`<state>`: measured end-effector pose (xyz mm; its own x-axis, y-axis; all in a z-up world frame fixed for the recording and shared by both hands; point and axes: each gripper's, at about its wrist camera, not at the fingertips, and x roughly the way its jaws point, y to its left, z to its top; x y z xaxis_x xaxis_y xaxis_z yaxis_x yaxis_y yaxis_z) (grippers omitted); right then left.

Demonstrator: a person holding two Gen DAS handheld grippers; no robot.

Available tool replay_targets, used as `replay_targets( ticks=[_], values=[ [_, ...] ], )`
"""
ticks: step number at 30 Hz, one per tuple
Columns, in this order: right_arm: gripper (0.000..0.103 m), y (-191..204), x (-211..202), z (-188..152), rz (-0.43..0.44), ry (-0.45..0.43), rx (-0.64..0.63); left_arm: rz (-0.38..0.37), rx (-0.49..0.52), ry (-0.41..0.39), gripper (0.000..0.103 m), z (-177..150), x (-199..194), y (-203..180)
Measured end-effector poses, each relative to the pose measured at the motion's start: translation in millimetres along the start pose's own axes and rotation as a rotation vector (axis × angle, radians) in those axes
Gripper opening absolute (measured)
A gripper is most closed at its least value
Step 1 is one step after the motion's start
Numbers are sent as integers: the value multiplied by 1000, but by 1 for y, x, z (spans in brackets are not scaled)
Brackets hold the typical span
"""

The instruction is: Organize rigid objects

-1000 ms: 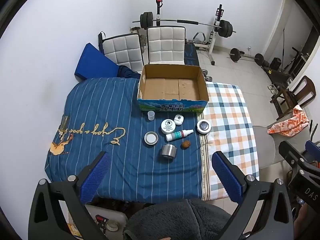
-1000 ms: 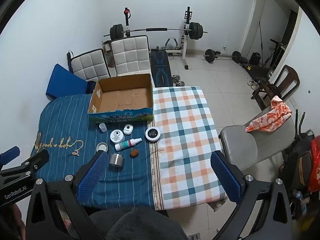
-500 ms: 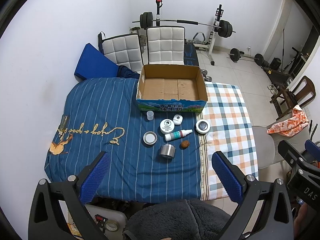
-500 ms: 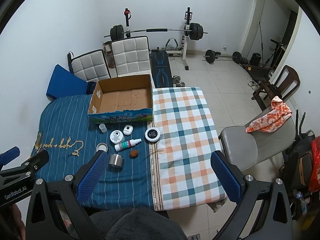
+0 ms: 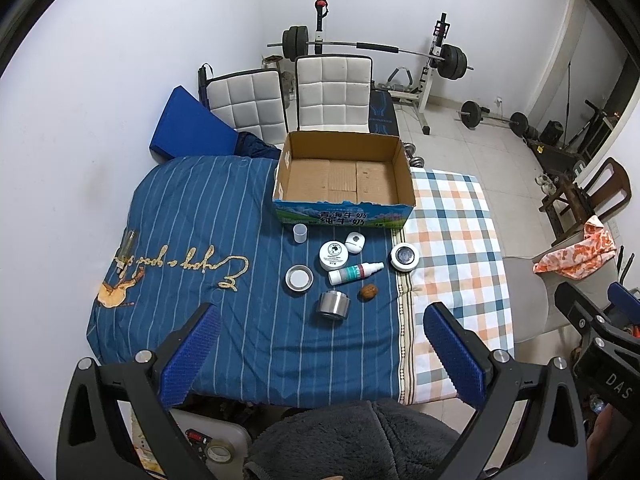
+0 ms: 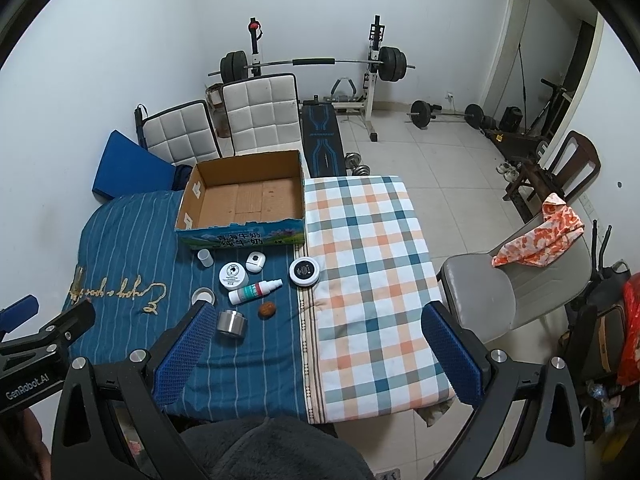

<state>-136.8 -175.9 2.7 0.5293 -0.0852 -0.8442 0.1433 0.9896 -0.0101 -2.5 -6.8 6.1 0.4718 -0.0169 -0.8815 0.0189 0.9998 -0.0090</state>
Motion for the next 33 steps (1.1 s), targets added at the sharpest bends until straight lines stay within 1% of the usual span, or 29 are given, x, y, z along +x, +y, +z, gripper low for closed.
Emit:
replay_targets(
  ticks=[33],
  values=[
    [103, -2, -2, 2, 1, -6, -5, -8, -2, -4, 103, 4, 4, -2]
  ],
)
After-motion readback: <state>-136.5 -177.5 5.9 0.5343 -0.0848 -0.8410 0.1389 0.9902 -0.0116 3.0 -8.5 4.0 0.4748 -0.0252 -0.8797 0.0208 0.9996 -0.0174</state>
